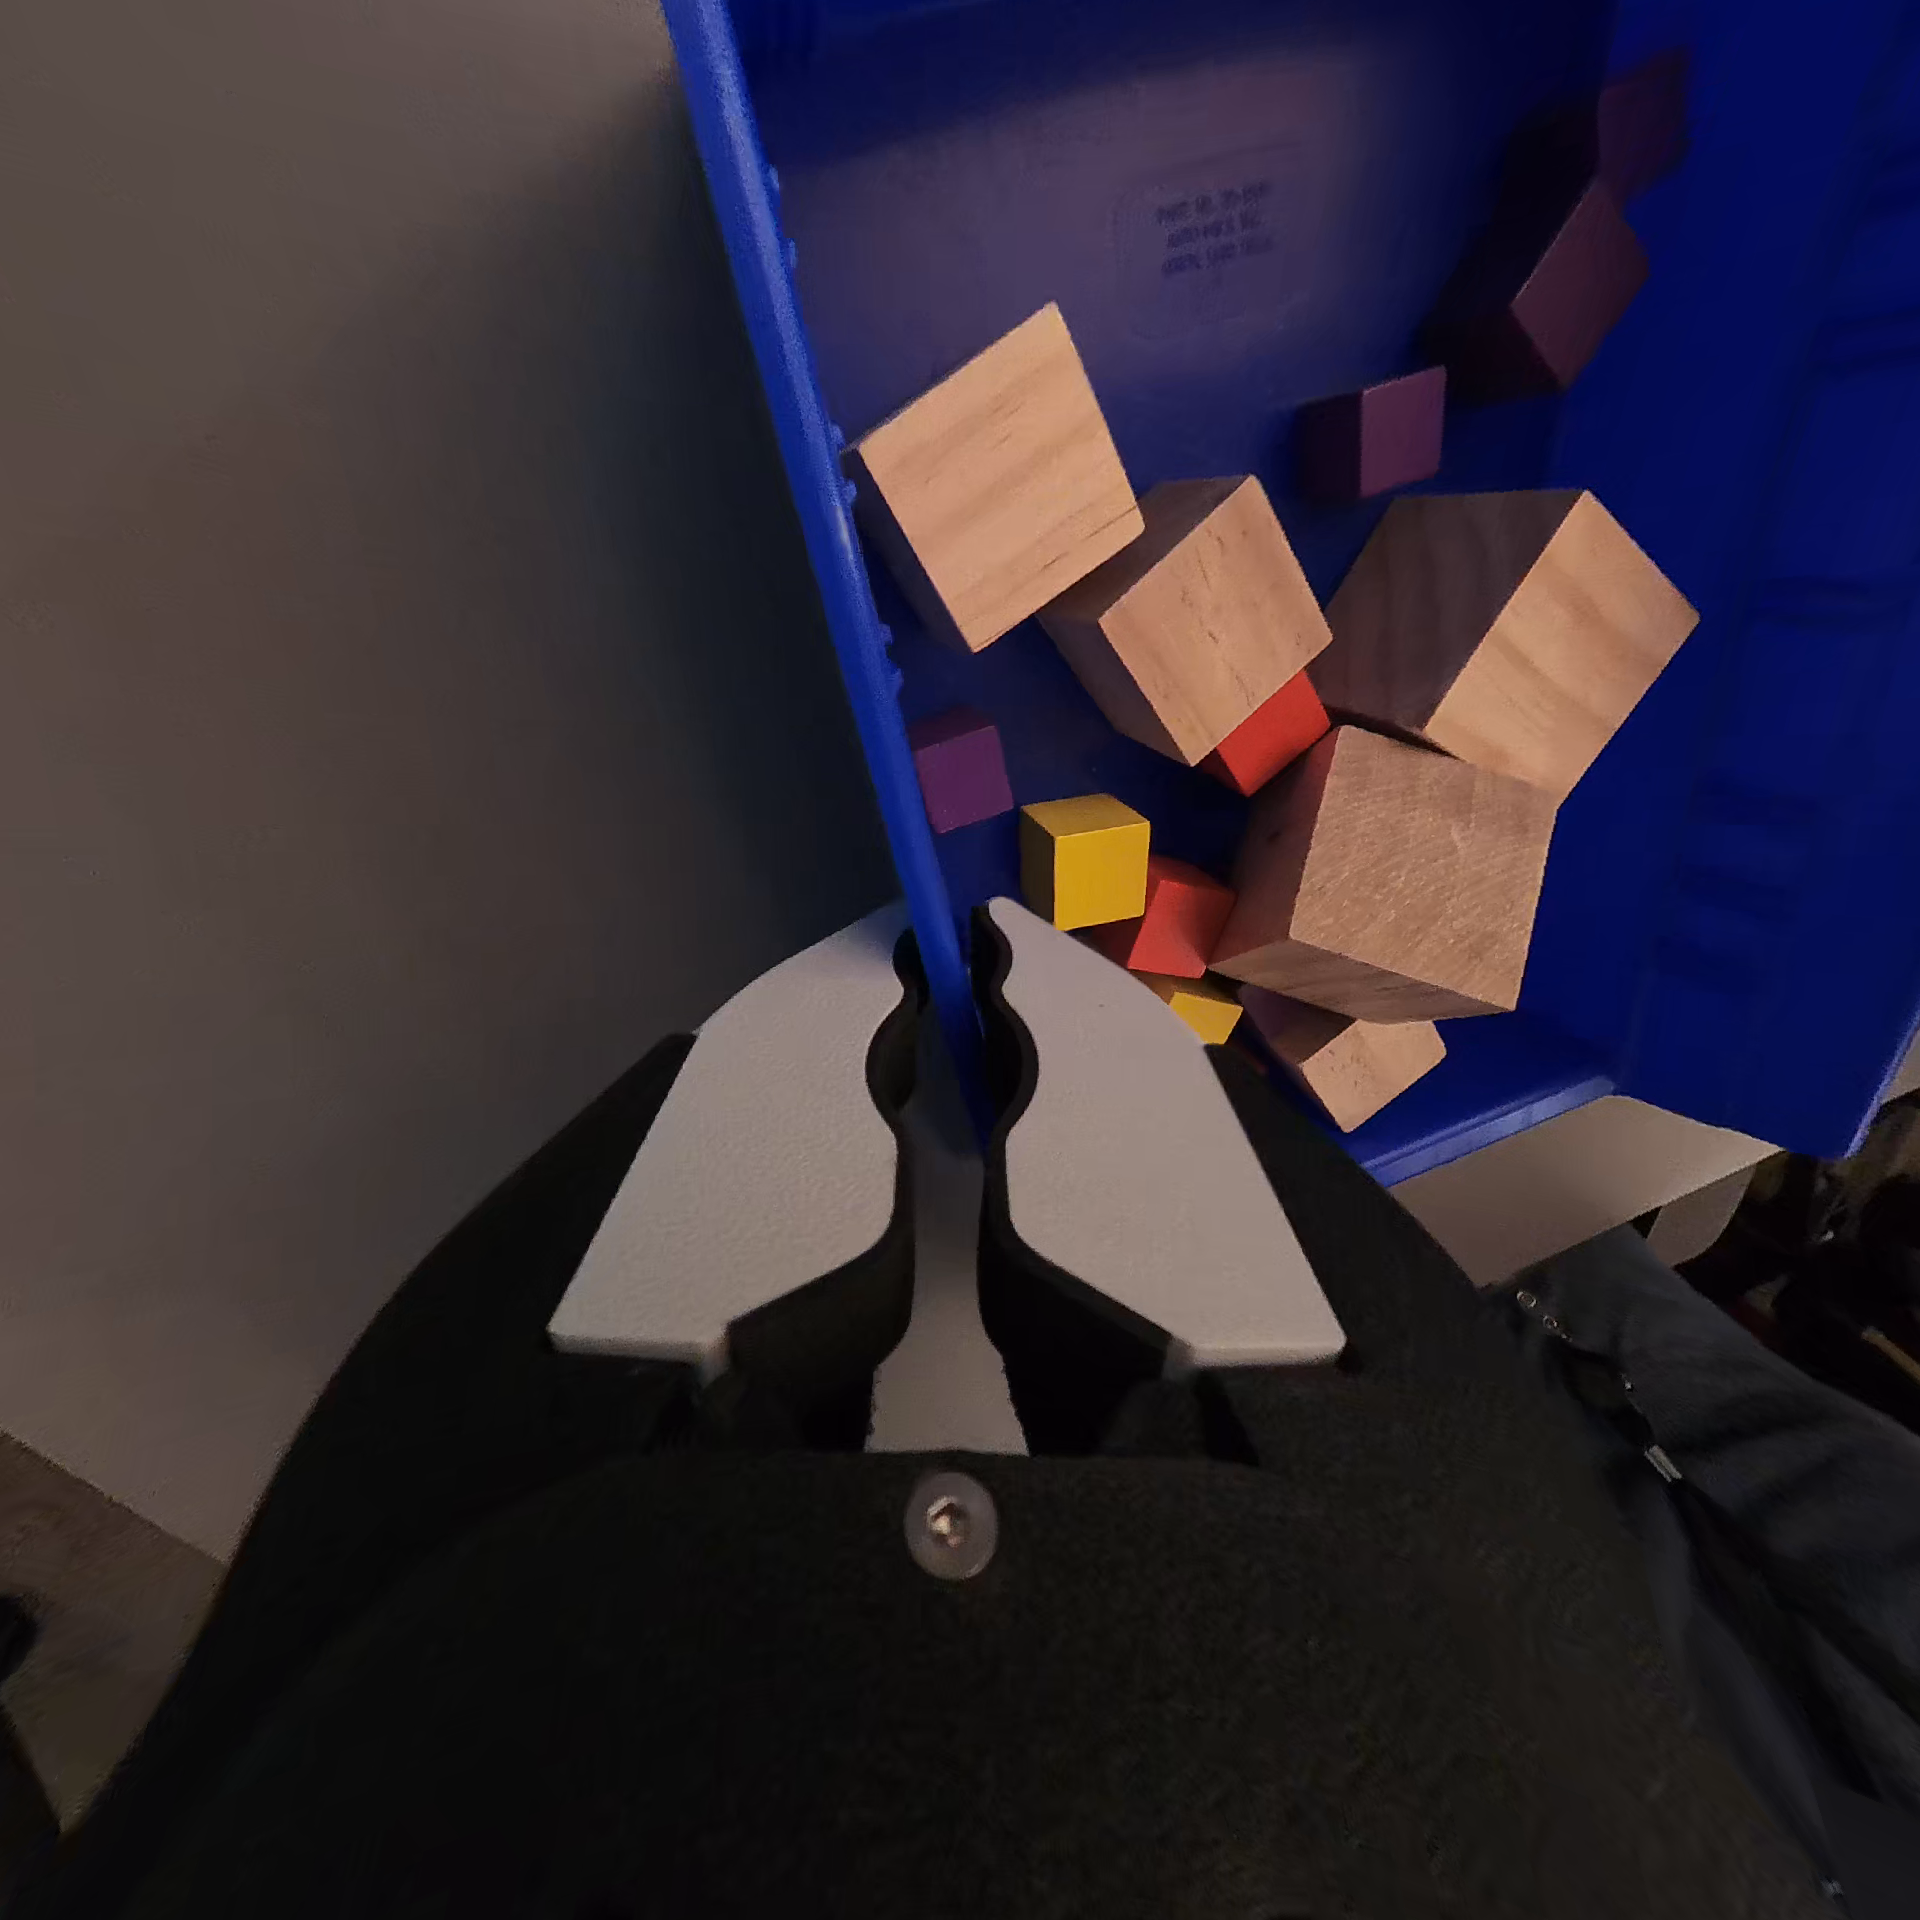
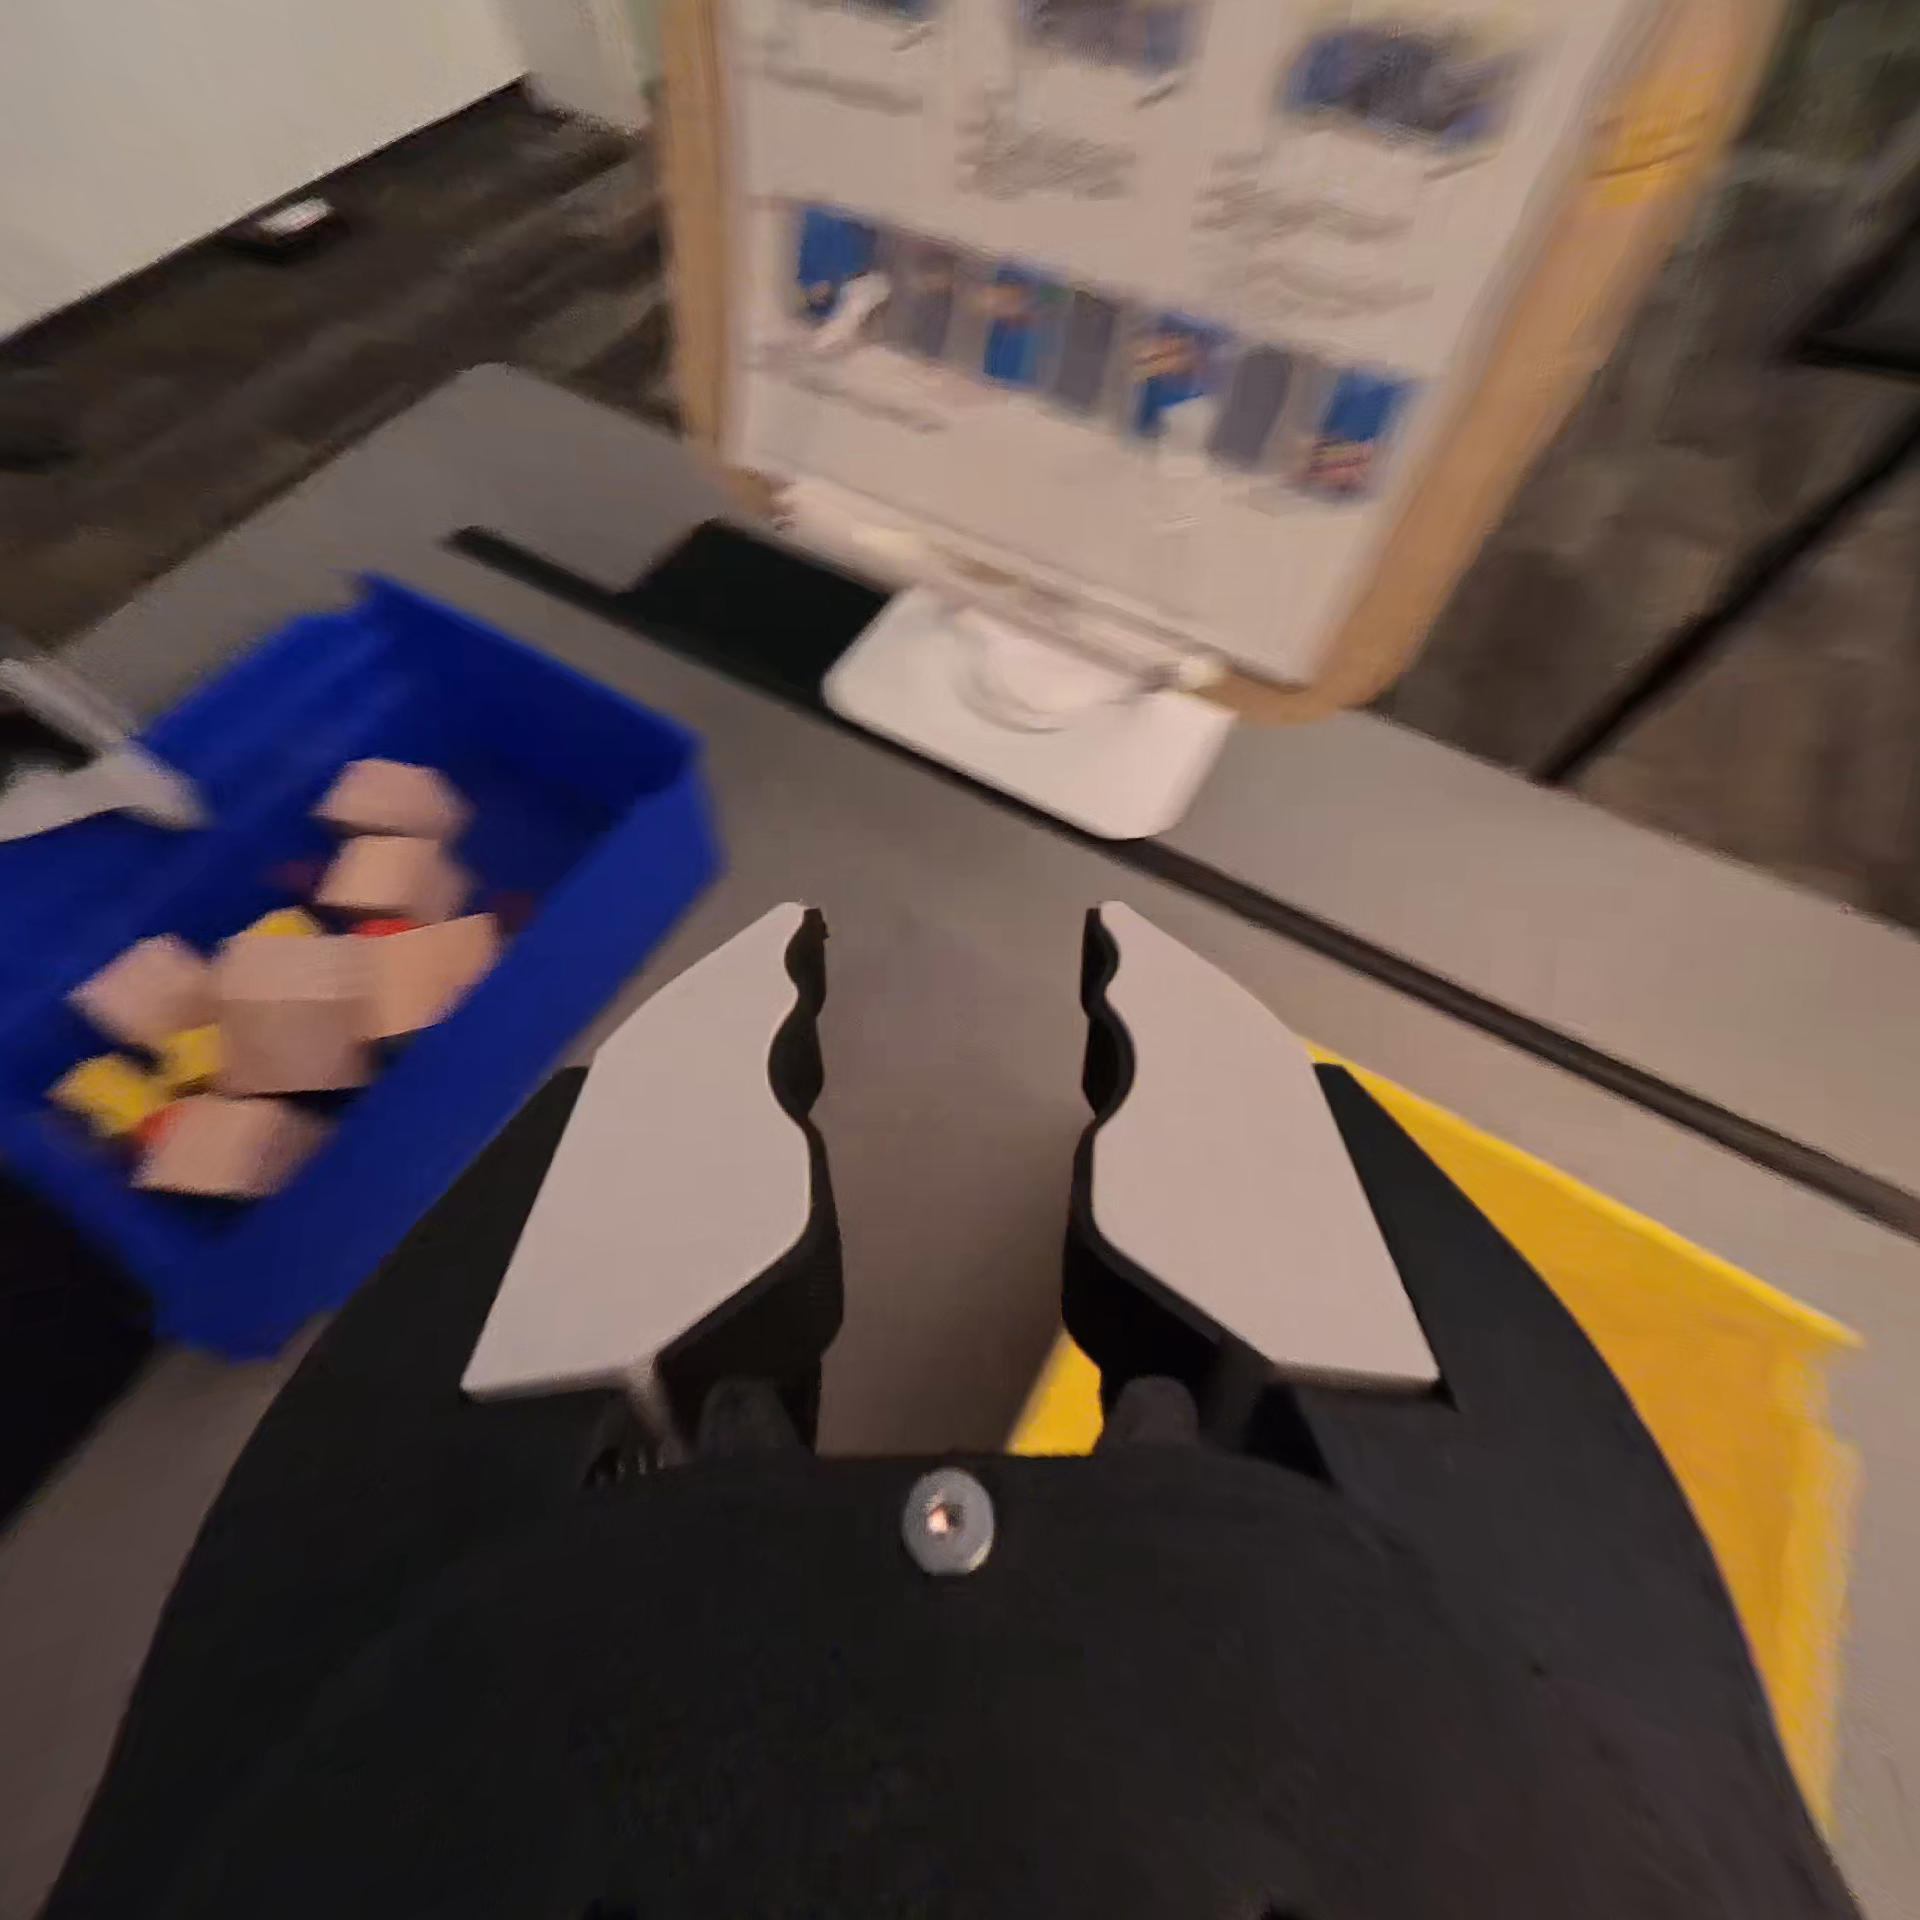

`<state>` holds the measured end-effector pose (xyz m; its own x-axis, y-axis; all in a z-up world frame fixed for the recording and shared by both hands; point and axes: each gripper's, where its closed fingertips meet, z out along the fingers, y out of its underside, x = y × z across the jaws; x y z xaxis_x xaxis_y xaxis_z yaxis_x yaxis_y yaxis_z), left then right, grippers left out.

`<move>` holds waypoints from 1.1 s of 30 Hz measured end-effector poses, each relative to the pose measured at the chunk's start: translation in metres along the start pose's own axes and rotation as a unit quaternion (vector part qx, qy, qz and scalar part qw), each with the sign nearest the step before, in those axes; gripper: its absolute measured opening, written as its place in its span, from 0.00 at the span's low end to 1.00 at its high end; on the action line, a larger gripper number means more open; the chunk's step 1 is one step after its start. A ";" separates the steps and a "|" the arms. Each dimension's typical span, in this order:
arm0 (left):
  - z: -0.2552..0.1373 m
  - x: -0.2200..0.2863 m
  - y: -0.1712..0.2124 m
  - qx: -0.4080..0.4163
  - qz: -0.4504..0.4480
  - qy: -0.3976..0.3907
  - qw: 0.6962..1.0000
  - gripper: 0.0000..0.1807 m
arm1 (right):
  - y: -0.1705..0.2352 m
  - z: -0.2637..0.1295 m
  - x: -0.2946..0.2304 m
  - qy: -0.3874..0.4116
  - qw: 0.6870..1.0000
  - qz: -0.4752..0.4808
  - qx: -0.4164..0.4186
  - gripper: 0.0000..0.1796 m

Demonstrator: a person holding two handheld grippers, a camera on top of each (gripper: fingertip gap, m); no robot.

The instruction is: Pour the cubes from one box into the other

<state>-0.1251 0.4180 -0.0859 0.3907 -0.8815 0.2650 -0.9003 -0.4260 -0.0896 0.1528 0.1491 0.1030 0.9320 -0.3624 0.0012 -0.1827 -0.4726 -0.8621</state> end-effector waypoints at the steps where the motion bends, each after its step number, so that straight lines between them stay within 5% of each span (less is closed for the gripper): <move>1: 0.000 -0.001 0.000 0.005 -0.001 0.002 1.000 0.04 | 0.004 0.017 -0.030 -0.031 0.999 0.011 -0.022 0.28; 10: -0.005 -0.013 0.007 0.028 -0.019 0.001 0.999 0.04 | 0.098 0.137 -0.187 -0.133 0.943 0.107 -0.287 0.38; 15: -0.005 -0.014 0.007 0.037 -0.036 0.009 0.999 0.04 | 0.130 0.160 -0.190 -0.058 0.927 0.083 -0.360 0.36; 18: -0.005 -0.014 0.007 0.031 -0.034 -0.001 0.999 0.04 | 0.143 0.163 -0.213 -0.084 0.904 0.132 -0.397 0.18; 22: -0.005 -0.014 0.007 0.031 -0.048 0.002 0.998 0.04 | 0.144 0.163 -0.205 -0.041 0.904 0.104 -0.413 0.09; 33: -0.004 -0.015 0.008 0.017 -0.058 -0.019 0.998 0.04 | 0.153 0.168 -0.203 -0.025 0.889 0.148 -0.433 0.05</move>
<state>-0.1387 0.4286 -0.0868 0.4993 -0.8328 0.2392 -0.8419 -0.5315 -0.0933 -0.0117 0.2854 -0.1145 0.8117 -0.5480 -0.2020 -0.5746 -0.8114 -0.1074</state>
